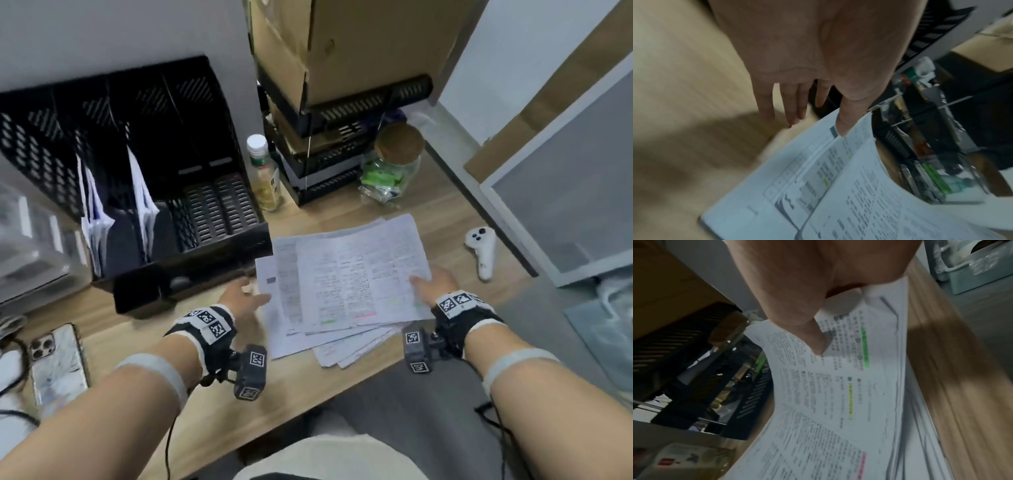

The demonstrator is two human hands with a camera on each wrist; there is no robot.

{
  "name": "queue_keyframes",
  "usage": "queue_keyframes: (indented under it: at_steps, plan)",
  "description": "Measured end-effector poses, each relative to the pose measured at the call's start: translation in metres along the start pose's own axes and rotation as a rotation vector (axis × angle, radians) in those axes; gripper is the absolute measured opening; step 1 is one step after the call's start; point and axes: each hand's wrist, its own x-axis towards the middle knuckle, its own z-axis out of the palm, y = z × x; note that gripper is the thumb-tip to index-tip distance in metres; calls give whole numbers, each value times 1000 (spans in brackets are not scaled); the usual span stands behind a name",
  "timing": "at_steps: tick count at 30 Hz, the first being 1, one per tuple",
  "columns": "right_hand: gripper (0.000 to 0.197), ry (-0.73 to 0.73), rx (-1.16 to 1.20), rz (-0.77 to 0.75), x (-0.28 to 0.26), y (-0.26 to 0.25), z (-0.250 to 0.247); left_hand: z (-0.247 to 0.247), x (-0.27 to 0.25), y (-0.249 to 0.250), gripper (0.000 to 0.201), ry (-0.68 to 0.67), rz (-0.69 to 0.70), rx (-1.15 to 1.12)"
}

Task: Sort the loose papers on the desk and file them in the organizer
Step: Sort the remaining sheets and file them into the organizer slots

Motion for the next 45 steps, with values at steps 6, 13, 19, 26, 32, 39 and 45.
queue_keyframes:
  at_steps: [6,13,19,26,32,39,45]
  plan:
    - [40,-149,-129,-69,29,-9,13,27,17,-14,49,-59,16,-116]
    - [77,-144,-82,-129,13,-9,41,27,15,-22,57,55,27,-220]
    - [73,-307,-256,-349,-12,-6,72,20,-5,-29,66,-4,-124,-240]
    - [55,-53,-259,-217,3,8,58,-1,18,-80,68,87,-154,-218]
    - [48,-113,-168,-86,19,30,37,-10,-12,-81,32,84,-185,-270]
    - [40,-306,65,-169,-28,21,88,14,-48,-60,23,2,-140,-374]
    - [31,-447,457,-53,-50,8,97,0,-47,-74,36,165,-124,-257]
